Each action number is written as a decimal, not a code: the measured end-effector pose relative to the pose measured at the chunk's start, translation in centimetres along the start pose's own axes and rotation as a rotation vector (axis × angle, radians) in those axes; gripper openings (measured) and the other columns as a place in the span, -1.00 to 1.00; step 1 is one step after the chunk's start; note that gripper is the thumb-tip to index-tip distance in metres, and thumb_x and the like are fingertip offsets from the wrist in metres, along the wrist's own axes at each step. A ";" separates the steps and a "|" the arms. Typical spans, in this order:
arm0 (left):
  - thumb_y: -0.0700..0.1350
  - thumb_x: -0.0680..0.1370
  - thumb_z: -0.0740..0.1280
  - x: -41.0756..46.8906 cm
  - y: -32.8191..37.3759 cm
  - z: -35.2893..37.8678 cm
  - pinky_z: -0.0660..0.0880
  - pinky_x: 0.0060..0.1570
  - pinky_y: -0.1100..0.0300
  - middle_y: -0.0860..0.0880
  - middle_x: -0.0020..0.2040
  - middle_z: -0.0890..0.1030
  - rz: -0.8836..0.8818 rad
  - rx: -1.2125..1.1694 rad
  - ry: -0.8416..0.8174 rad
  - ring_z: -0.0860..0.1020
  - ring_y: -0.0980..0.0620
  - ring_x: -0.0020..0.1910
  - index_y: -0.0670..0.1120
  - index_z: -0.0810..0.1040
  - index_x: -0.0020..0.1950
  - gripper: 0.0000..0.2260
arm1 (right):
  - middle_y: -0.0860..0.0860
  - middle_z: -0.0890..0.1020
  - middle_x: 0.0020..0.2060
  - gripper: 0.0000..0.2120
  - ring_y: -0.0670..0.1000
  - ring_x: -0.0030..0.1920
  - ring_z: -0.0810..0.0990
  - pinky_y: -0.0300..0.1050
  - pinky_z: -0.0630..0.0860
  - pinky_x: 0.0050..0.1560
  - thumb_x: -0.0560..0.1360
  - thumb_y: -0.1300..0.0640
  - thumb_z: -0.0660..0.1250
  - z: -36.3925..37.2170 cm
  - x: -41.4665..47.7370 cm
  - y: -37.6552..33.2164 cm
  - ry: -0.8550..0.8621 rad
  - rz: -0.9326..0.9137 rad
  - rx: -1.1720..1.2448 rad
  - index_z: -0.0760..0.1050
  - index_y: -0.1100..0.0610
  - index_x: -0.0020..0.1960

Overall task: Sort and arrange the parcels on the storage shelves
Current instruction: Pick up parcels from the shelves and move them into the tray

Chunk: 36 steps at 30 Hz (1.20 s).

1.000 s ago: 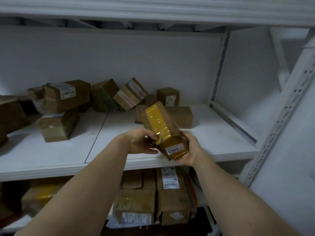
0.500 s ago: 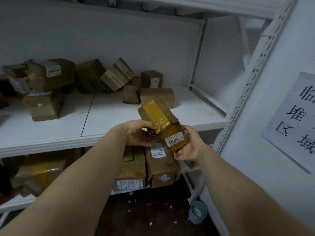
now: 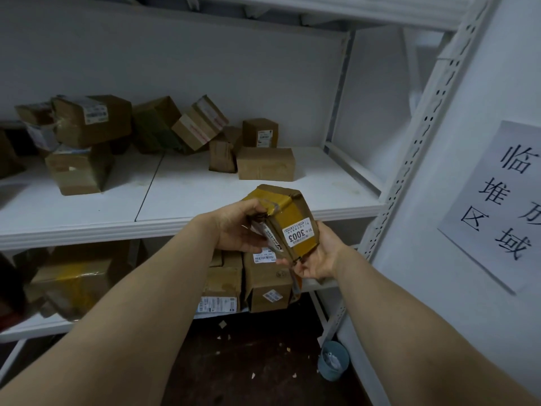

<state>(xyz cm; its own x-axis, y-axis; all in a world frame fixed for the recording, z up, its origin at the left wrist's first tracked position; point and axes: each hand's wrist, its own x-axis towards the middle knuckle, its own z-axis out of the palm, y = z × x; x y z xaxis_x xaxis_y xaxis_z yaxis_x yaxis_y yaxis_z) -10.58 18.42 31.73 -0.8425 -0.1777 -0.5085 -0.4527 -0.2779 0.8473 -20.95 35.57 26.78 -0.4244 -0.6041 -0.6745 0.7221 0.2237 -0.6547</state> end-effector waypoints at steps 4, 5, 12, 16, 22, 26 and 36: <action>0.01 0.53 0.20 -0.4 -0.9 2.0 0.43 0.17 -0.02 -0.18 -0.02 0.57 -0.025 0.022 0.021 0.56 -0.13 -0.03 -0.15 0.49 0.10 -0.72 | 0.22 0.67 0.02 -0.39 0.17 -0.24 0.66 -0.21 0.35 -0.33 0.49 -0.35 0.07 -1.4 -0.2 0.1 0.011 0.023 -0.021 0.62 0.12 0.00; 0.02 0.52 0.20 -0.4 -1.1 2.2 0.41 0.23 -0.04 -0.19 0.01 0.56 -0.034 0.029 0.043 0.55 -0.15 0.02 -0.17 0.48 0.12 -0.69 | 0.22 0.67 0.01 -0.40 0.17 -0.25 0.66 -0.21 0.35 -0.34 0.49 -0.34 0.07 -1.7 -0.2 0.2 0.021 0.032 -0.030 0.62 0.12 -0.01; -0.06 0.55 0.26 -0.3 -4.5 1.3 0.44 0.05 -0.03 -0.17 -0.06 0.56 -0.130 -0.009 0.466 0.54 -0.11 -0.10 -0.20 0.41 -0.14 -0.79 | 0.14 0.65 -0.21 -0.56 0.13 -0.16 0.58 -0.14 0.47 -0.32 0.42 -0.23 0.25 -3.5 1.1 1.9 0.155 0.109 -0.016 0.57 0.14 -0.06; -0.11 0.56 0.25 -0.2 -6.7 0.0 0.37 0.23 -0.06 -0.16 -0.06 0.55 -0.147 -0.041 0.602 0.53 -0.07 -0.21 -0.18 0.39 -0.13 -0.85 | 0.15 0.59 -0.21 -0.67 0.14 -0.13 0.55 0.03 0.52 -0.03 0.41 -0.12 0.37 -3.5 1.2 3.0 0.205 0.097 -0.072 0.53 0.17 -0.14; -0.11 0.55 0.27 0.8 -8.6 -1.8 0.41 0.23 -0.10 -0.17 0.05 0.58 -0.206 -0.048 0.641 0.57 -0.11 0.03 -0.19 0.39 0.19 -0.74 | 0.15 0.59 -0.12 -0.62 0.14 -0.09 0.58 0.05 0.55 0.06 0.36 -0.07 0.46 -2.9 3.8 4.8 0.285 0.067 -0.203 0.49 0.10 0.07; -0.15 0.55 0.26 2.3 -8.7 -3.9 0.42 0.24 -0.11 -0.17 -0.02 0.58 -0.221 -0.025 0.637 0.57 -0.12 0.06 -0.19 0.40 0.16 -0.78 | 0.14 0.61 -0.10 -0.51 0.11 -0.12 0.60 0.00 0.59 -0.14 0.34 -0.01 0.49 -1.6 6.3 4.5 0.329 0.018 -0.238 0.46 0.09 0.20; -0.18 0.56 0.26 5.6 -10.0 -11.1 0.44 0.02 -0.02 -0.16 0.12 0.56 -0.304 0.043 0.569 0.52 -0.07 0.02 -0.15 0.45 0.29 -0.71 | 0.13 0.54 0.21 -0.40 0.11 0.12 0.57 -0.06 0.62 -0.20 0.34 0.12 0.50 6.0 13.9 5.4 0.406 -0.176 -0.275 0.40 0.12 0.33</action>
<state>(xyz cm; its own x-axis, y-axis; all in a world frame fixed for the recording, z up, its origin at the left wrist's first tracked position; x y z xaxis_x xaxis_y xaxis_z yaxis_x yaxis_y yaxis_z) -7.53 9.70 18.73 -0.3935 -0.5730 -0.7189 -0.6681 -0.3589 0.6518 -19.68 23.79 15.95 -0.7438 -0.3174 -0.5882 0.4736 0.3707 -0.7989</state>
